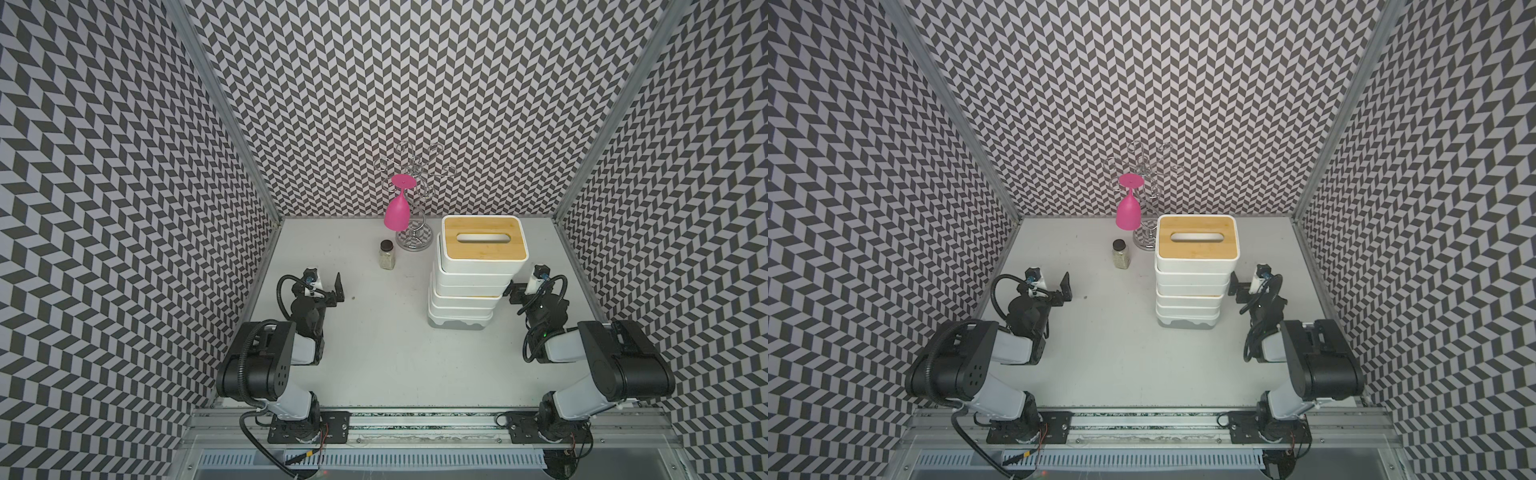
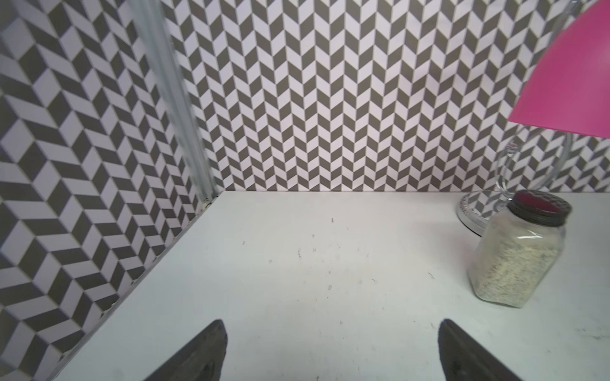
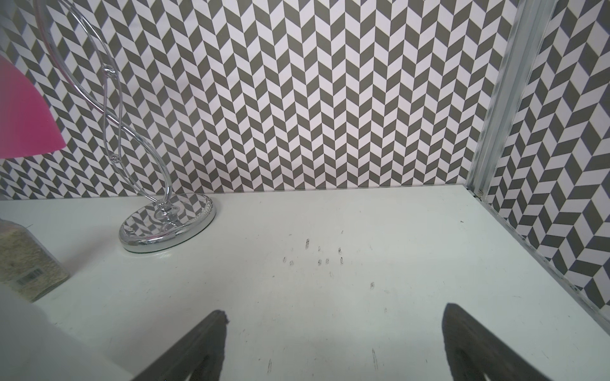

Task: Stack the tissue boxes
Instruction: Reset both arms

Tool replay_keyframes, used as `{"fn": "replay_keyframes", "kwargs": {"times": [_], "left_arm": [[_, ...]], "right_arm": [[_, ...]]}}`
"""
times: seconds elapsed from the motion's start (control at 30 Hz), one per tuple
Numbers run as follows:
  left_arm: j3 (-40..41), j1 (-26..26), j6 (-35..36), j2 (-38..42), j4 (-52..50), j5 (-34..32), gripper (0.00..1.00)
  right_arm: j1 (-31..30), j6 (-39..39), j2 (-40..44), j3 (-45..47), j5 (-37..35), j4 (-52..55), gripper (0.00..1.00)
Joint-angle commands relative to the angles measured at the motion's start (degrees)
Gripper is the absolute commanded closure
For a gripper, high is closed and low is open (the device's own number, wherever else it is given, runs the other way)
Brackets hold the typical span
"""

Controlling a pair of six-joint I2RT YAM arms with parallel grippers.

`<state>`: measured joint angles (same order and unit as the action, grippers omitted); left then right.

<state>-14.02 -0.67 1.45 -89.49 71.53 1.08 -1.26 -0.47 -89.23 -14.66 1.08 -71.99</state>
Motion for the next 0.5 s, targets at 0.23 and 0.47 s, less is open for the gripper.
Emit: {"fn": "replay_keyframes", "kwargs": {"times": [0.23, 0.47], "left_arm": [[0.21, 0.14, 0.73, 0.56, 1.44, 2.11, 0.00], [-0.90, 0.38, -0.47, 0.13, -0.03, 0.10, 0.00]], "right_arm": [[-0.24, -0.79, -0.42, 0.50, -0.72, -3.56, 0.01], [-0.24, -0.48, -0.38, 0.55, -1.04, -3.59, 0.01]]}}
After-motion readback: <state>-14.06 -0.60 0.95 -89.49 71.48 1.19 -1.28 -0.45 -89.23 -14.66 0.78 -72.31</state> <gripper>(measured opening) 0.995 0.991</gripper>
